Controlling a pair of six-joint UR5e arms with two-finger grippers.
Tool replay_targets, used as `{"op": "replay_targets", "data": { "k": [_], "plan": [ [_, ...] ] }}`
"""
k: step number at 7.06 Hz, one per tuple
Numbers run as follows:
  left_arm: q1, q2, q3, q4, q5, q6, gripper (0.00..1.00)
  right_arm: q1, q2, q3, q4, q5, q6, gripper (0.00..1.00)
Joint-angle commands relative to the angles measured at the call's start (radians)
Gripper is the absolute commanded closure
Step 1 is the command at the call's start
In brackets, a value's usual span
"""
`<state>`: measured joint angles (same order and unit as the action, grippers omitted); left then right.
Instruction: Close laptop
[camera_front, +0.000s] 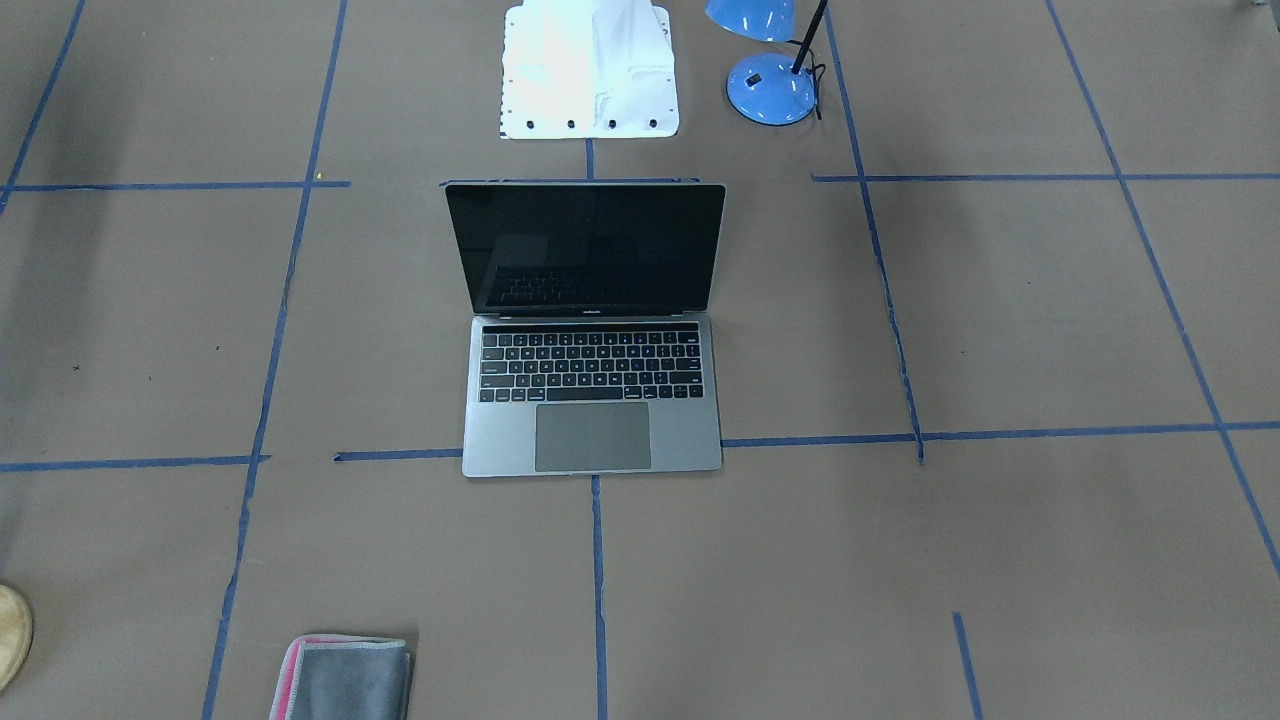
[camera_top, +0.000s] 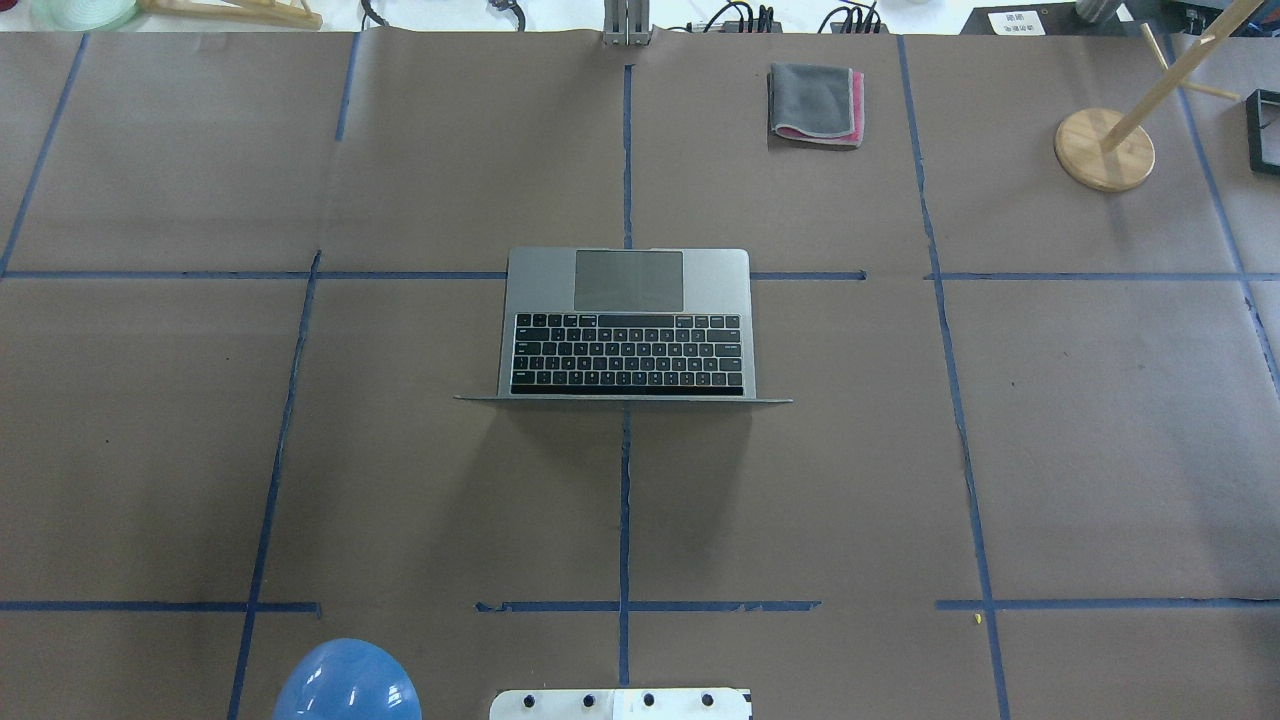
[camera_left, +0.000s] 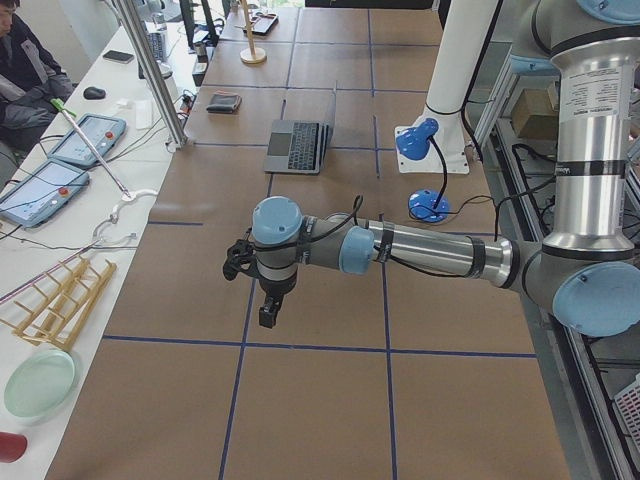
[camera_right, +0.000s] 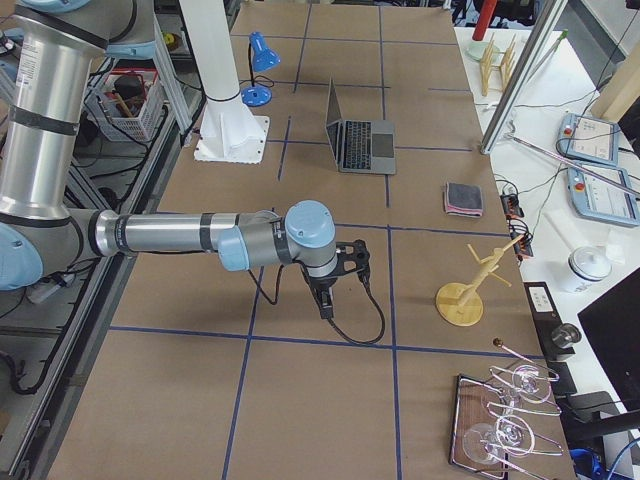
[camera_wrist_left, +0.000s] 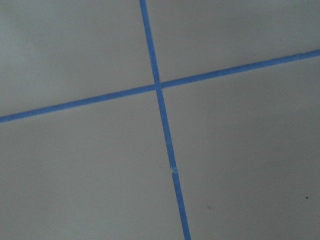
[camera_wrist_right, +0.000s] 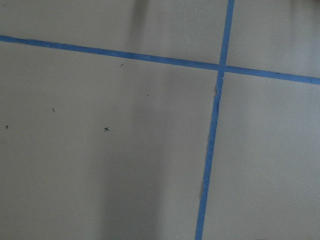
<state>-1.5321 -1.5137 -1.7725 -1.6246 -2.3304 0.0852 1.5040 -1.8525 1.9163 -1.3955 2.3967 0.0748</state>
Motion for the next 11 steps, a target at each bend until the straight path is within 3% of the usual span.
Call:
{"op": "replay_targets", "data": {
  "k": [1,3,6,9,11],
  "plan": [
    [0.054,-0.011,0.013,-0.093,-0.001,-0.057,0.00,-0.075,0.006,0.065,0.003,0.016,0.133,0.01],
    [0.230,0.006,0.001,-0.295,0.006,-0.334,0.00,-0.143,0.004,0.079,0.140,0.033,0.275,0.01],
    [0.395,0.050,-0.001,-0.629,0.009,-0.687,0.00,-0.371,0.003,0.076,0.529,-0.005,0.731,0.01],
    [0.542,0.046,-0.015,-0.849,0.035,-0.966,0.00,-0.606,0.006,0.081,0.812,-0.137,1.045,0.01],
    [0.645,0.046,-0.080,-0.926,0.130,-1.161,0.00,-0.842,0.006,0.105,0.950,-0.393,1.256,0.01]
  ]
}}
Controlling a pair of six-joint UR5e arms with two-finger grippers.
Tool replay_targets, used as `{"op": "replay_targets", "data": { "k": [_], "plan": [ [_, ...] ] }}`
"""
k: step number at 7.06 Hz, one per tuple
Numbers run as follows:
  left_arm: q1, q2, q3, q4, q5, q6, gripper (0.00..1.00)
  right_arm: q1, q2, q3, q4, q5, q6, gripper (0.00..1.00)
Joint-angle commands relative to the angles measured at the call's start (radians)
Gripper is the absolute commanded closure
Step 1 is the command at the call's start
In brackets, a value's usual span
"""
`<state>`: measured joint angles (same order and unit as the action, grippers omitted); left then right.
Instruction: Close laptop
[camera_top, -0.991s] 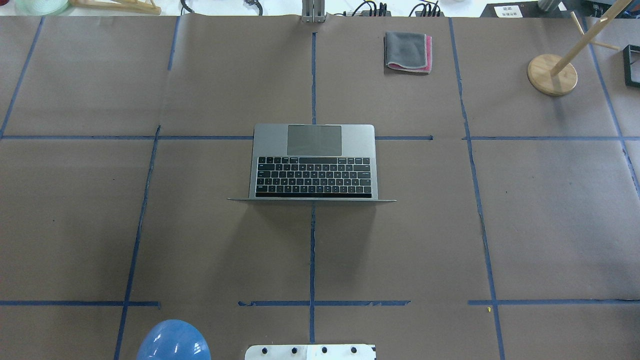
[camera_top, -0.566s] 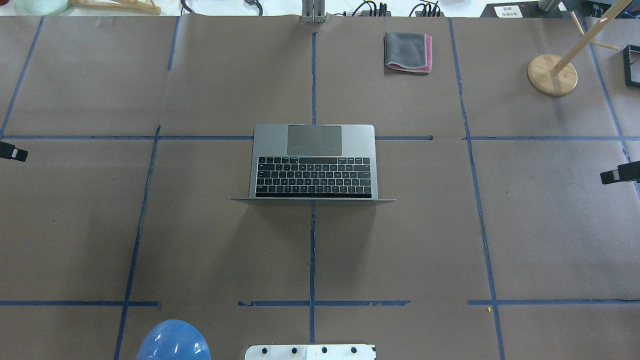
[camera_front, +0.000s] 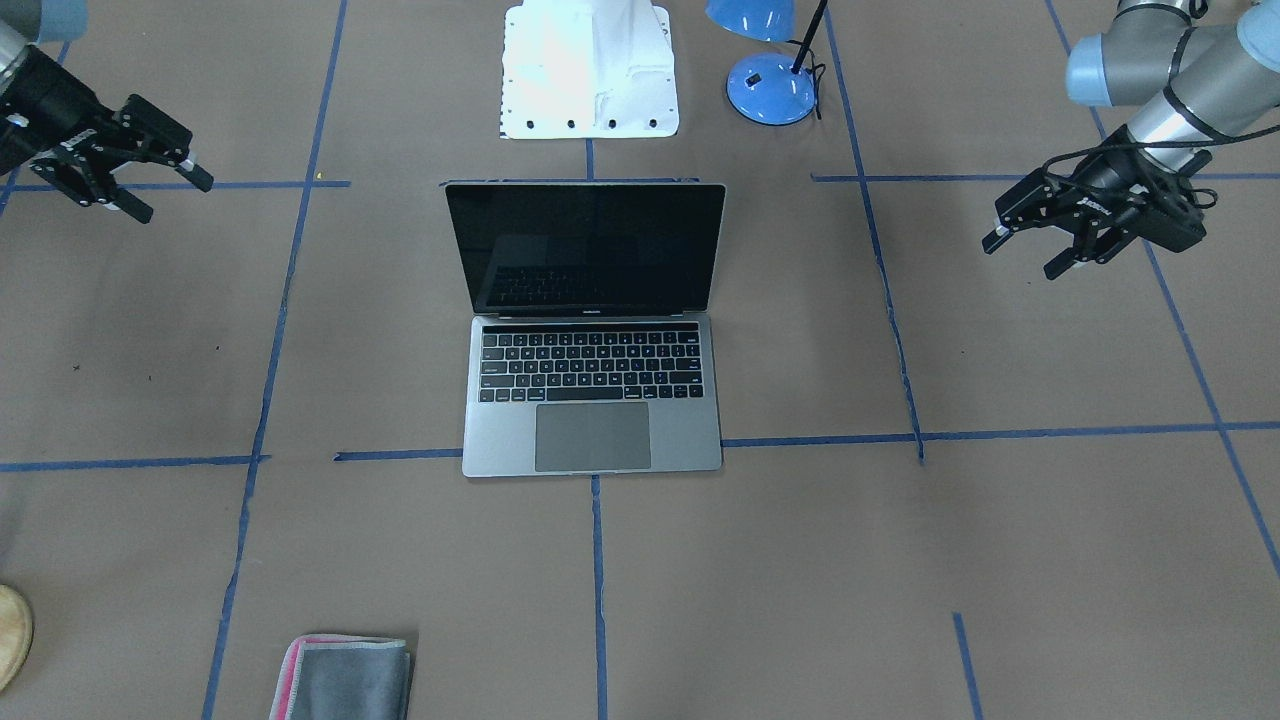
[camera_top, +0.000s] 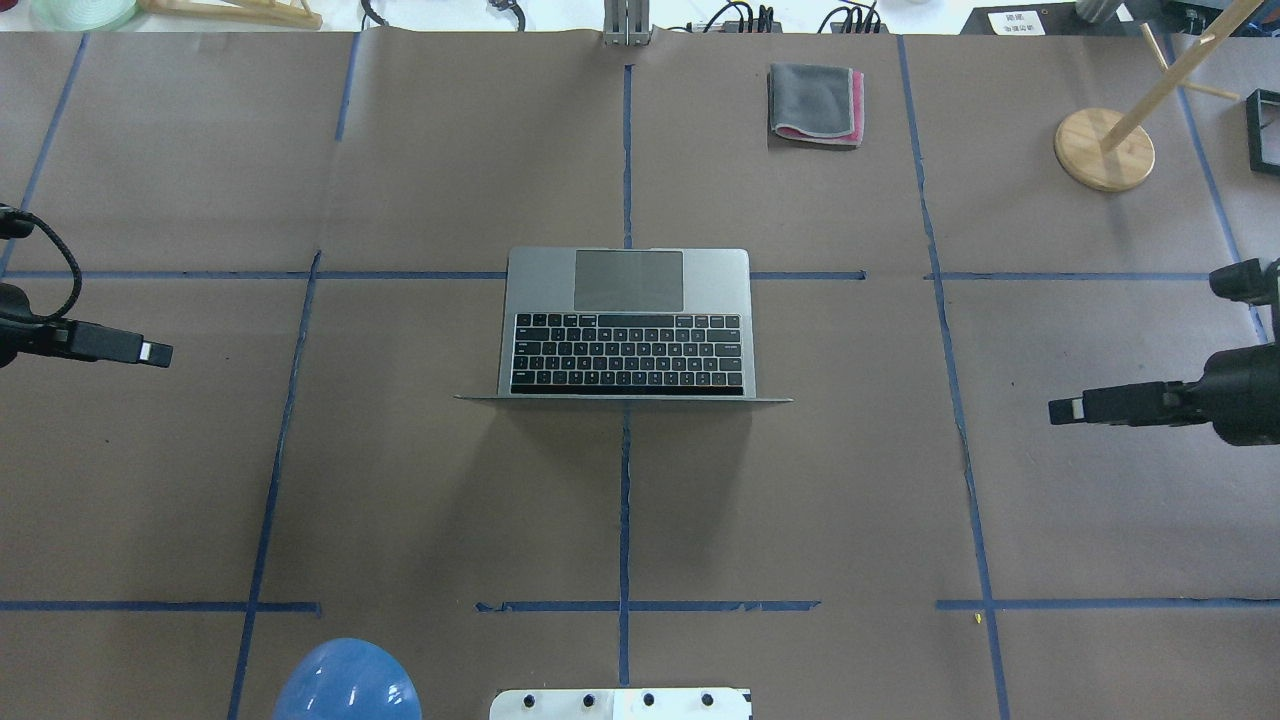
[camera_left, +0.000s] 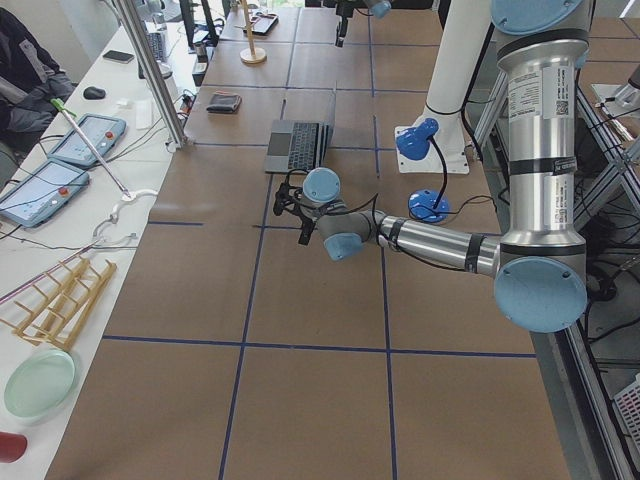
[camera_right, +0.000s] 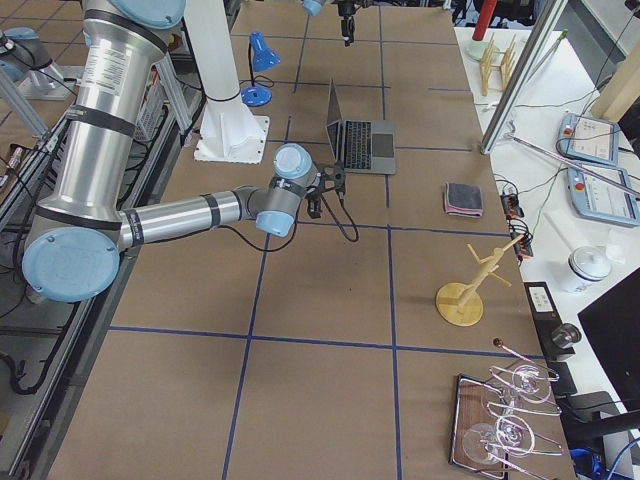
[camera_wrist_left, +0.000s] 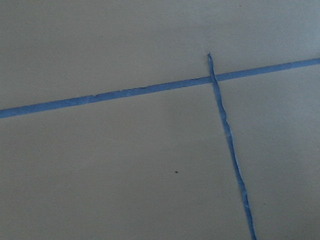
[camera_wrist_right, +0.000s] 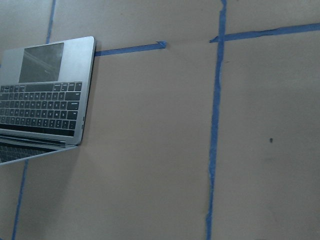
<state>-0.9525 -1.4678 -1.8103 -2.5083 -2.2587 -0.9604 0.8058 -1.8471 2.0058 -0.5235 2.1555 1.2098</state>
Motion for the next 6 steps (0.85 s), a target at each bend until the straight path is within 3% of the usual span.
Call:
{"op": "replay_targets", "data": {
  "k": [1,4,6],
  "plan": [
    [0.125,0.000,-0.085,-0.043,0.109,-0.188,0.00,-0.228,-0.001,0.046,0.079,-0.248,0.170,0.01],
    [0.331,0.000,-0.167,-0.043,0.319,-0.307,0.00,-0.536,0.000,0.108,0.079,-0.622,0.241,0.01],
    [0.491,-0.014,-0.193,-0.041,0.492,-0.372,0.00,-0.653,0.069,0.114,0.066,-0.786,0.281,0.05]
  ]
}}
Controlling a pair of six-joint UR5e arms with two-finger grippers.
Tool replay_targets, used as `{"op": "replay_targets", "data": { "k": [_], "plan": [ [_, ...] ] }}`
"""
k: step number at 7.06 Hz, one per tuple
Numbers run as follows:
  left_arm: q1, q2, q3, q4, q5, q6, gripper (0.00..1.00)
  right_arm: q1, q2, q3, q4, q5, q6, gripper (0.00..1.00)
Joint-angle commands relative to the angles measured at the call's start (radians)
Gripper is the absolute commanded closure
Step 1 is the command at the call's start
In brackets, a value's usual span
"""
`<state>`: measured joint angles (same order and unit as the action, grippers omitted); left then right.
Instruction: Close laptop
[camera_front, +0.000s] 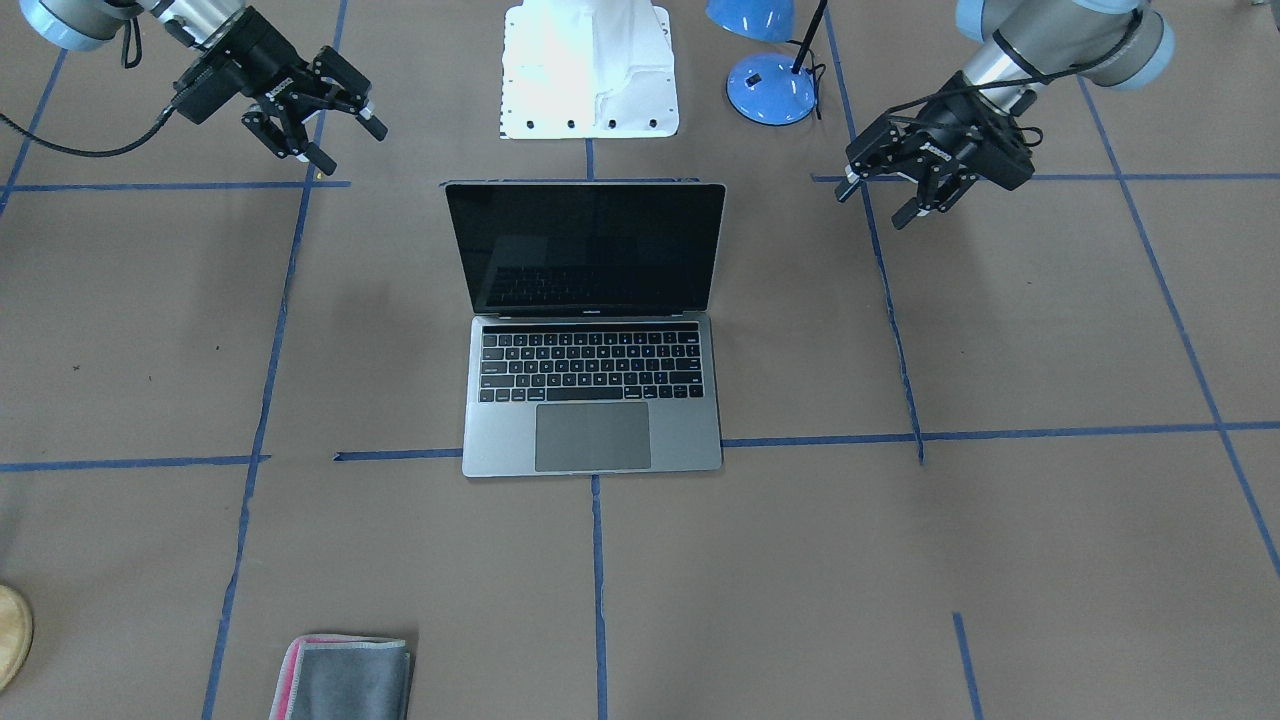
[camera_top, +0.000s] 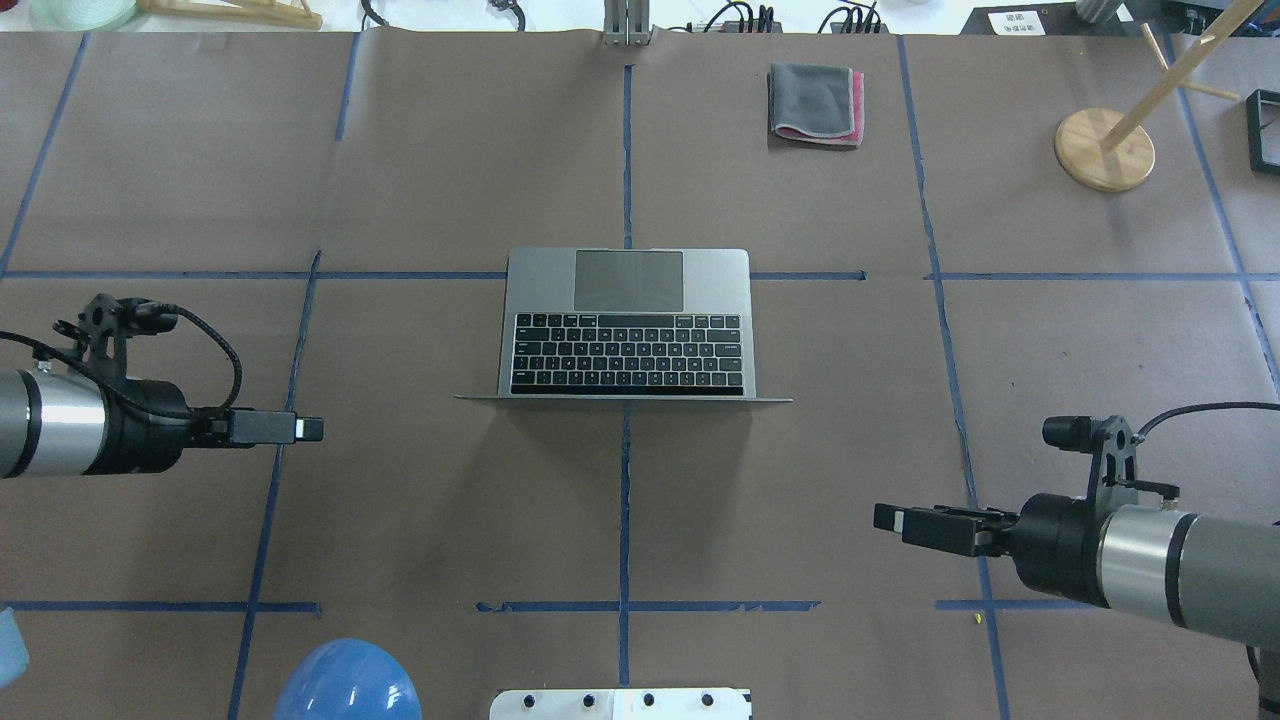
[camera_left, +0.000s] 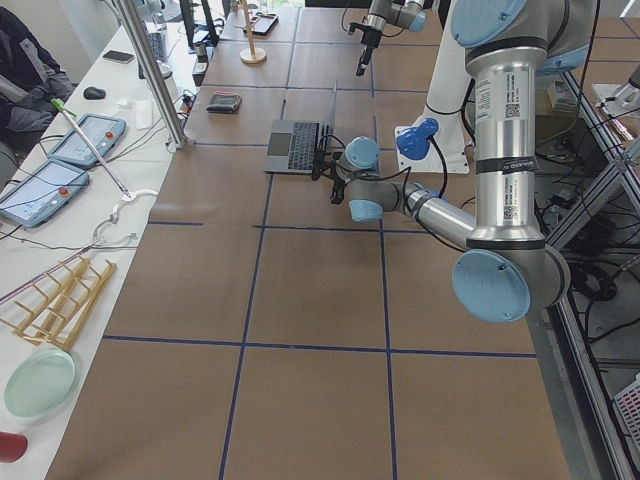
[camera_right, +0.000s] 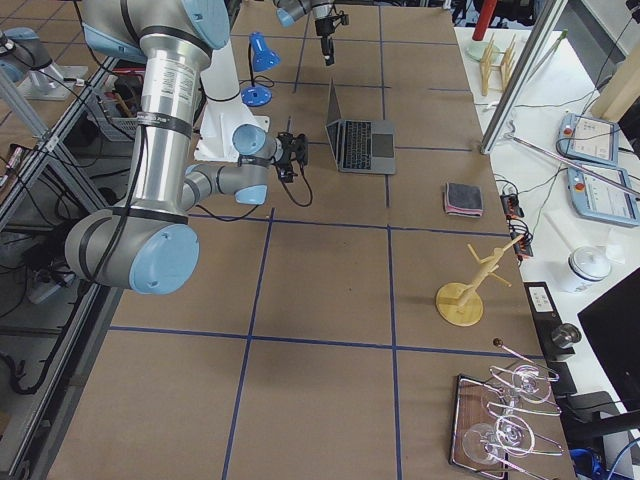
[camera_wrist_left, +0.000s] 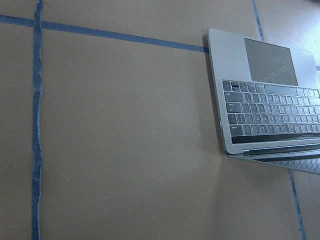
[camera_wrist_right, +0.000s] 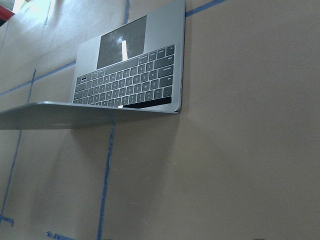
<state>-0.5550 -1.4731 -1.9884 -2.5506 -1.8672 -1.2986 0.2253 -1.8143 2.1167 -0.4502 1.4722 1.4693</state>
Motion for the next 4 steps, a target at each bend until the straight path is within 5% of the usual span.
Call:
{"op": "replay_targets", "data": {
  "k": [1,2,3,4],
  "plan": [
    [0.154,-0.036,-0.013,0.007,0.165,-0.037,0.00,-0.149,0.067,0.000,-0.008,-0.224,0.022,0.18],
    [0.171,-0.073,-0.013,0.024,0.172,-0.039,0.00,-0.184,0.157,-0.032,-0.015,-0.295,0.023,0.33],
    [0.173,-0.132,-0.003,0.035,0.175,-0.062,0.13,-0.188,0.234,-0.075,-0.016,-0.329,0.051,0.53],
    [0.181,-0.174,-0.001,0.036,0.181,-0.167,0.46,-0.198,0.269,-0.098,-0.016,-0.389,0.096,0.73]
  ]
}}
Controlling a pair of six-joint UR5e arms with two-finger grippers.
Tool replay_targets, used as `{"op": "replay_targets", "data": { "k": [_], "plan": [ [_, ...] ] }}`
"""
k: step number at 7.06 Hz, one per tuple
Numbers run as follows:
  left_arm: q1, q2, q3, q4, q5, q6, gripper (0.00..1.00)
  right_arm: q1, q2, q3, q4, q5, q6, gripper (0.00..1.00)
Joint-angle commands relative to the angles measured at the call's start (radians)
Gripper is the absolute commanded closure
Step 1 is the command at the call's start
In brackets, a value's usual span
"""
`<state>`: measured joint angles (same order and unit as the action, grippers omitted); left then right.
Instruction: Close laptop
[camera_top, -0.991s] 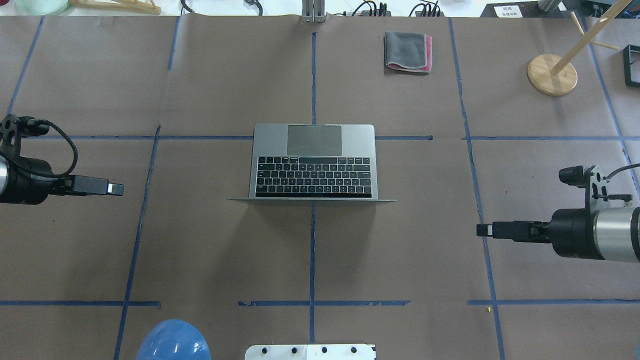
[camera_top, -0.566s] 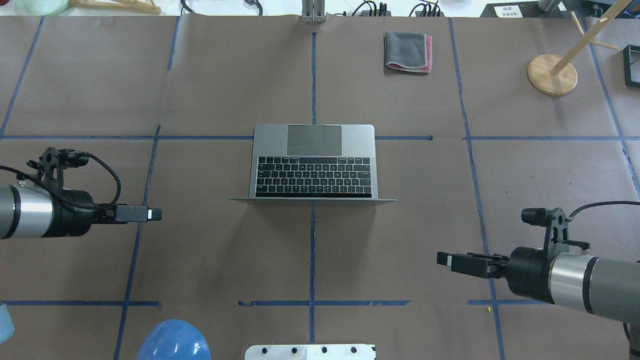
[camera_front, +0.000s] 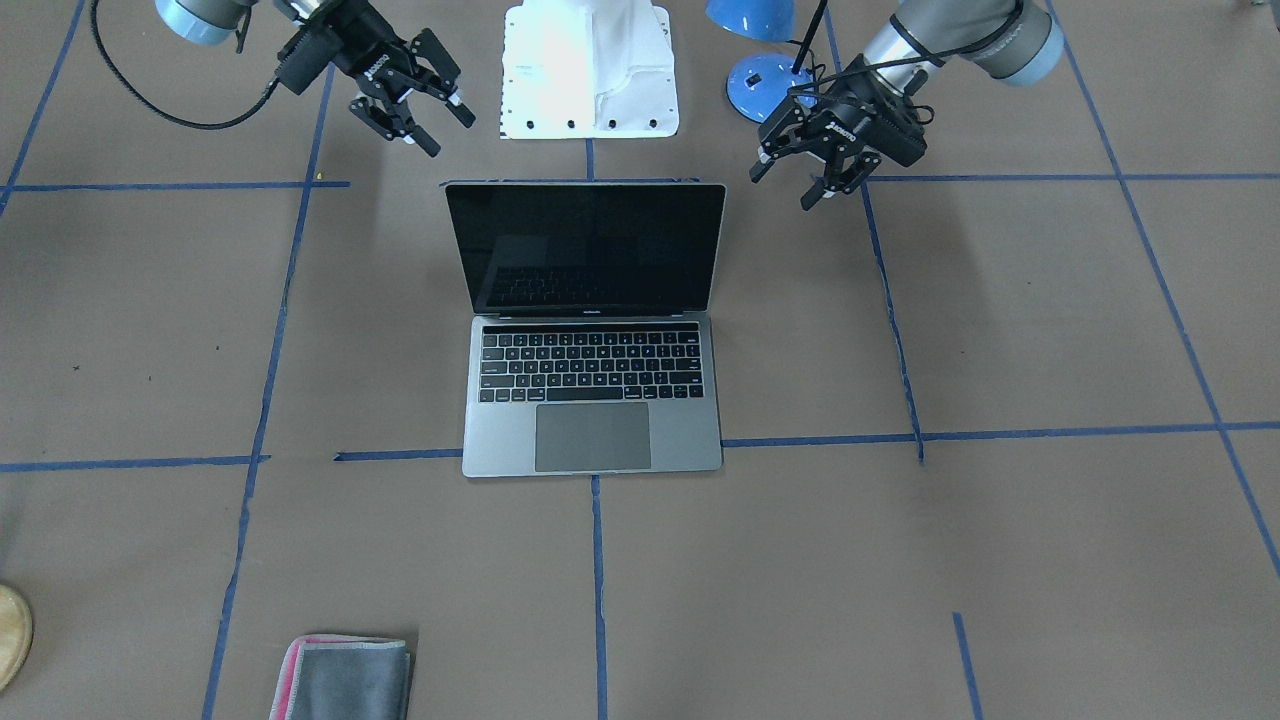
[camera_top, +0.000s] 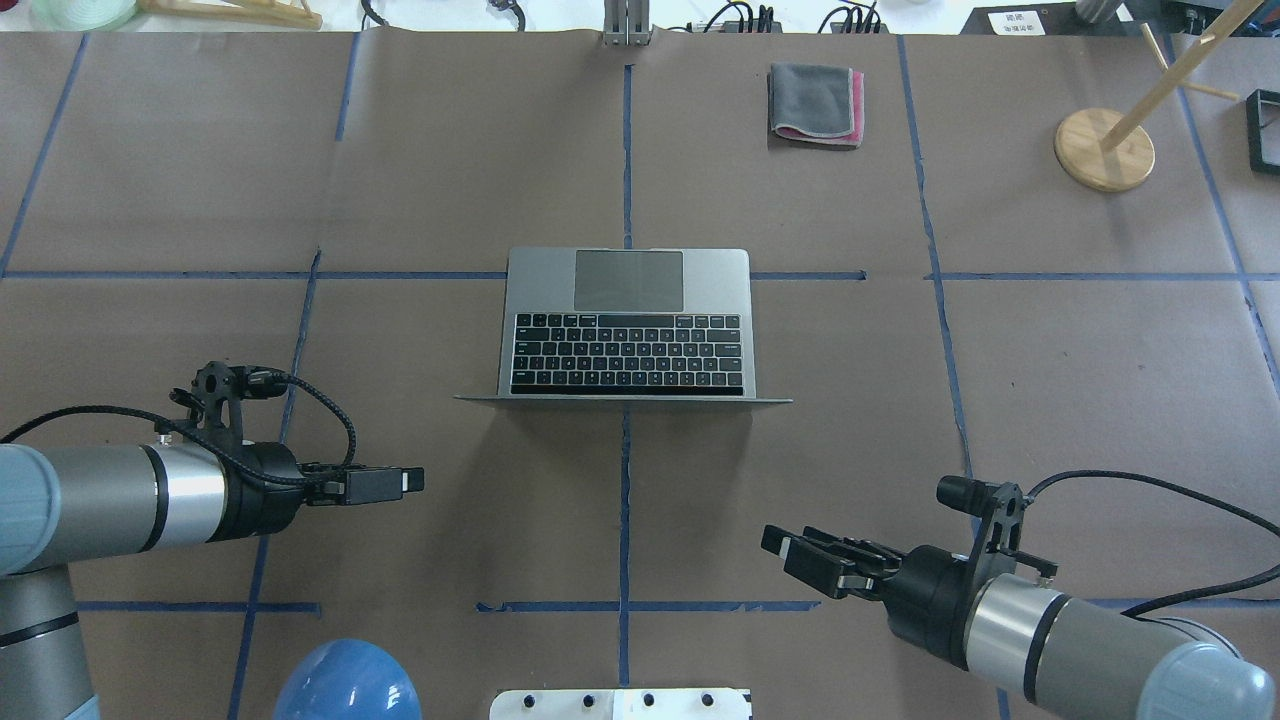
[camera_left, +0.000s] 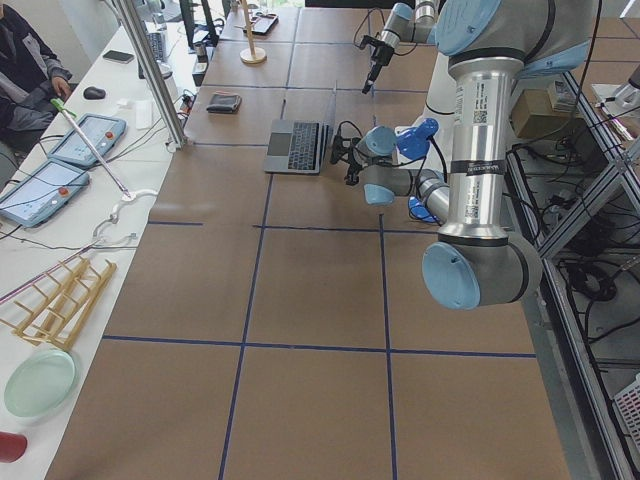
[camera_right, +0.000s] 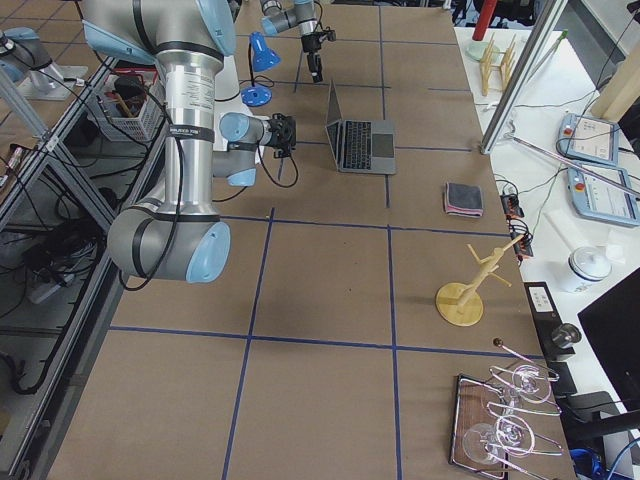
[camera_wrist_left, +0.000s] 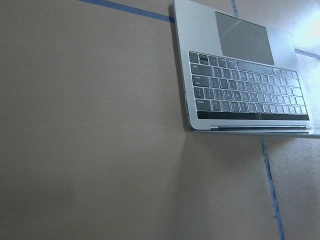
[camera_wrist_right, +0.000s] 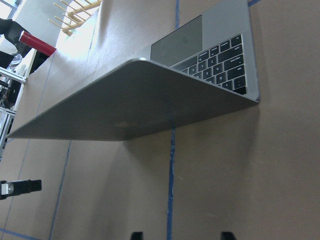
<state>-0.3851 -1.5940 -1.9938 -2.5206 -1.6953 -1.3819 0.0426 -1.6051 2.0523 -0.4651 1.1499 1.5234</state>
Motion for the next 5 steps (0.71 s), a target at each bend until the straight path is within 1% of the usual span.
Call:
{"op": "replay_targets", "data": {
  "k": [1,2,3,4,5],
  "plan": [
    [0.044,-0.084,0.003,0.006,0.075,-0.098,0.74,-0.024,0.082,-0.038,-0.004,-0.109,0.043,0.88],
    [0.099,-0.112,0.004,0.006,0.171,-0.100,0.95,-0.029,0.097,-0.046,-0.004,-0.136,0.044,0.91],
    [0.123,-0.116,0.004,0.006,0.221,-0.100,0.99,-0.029,0.106,-0.053,-0.003,-0.162,0.043,0.94],
    [0.123,-0.121,0.000,0.005,0.227,-0.101,1.00,-0.027,0.109,-0.057,-0.003,-0.167,0.044,0.98],
    [0.123,-0.121,-0.002,0.005,0.227,-0.101,1.00,-0.027,0.109,-0.060,-0.003,-0.215,0.043,1.00]
  ]
}}
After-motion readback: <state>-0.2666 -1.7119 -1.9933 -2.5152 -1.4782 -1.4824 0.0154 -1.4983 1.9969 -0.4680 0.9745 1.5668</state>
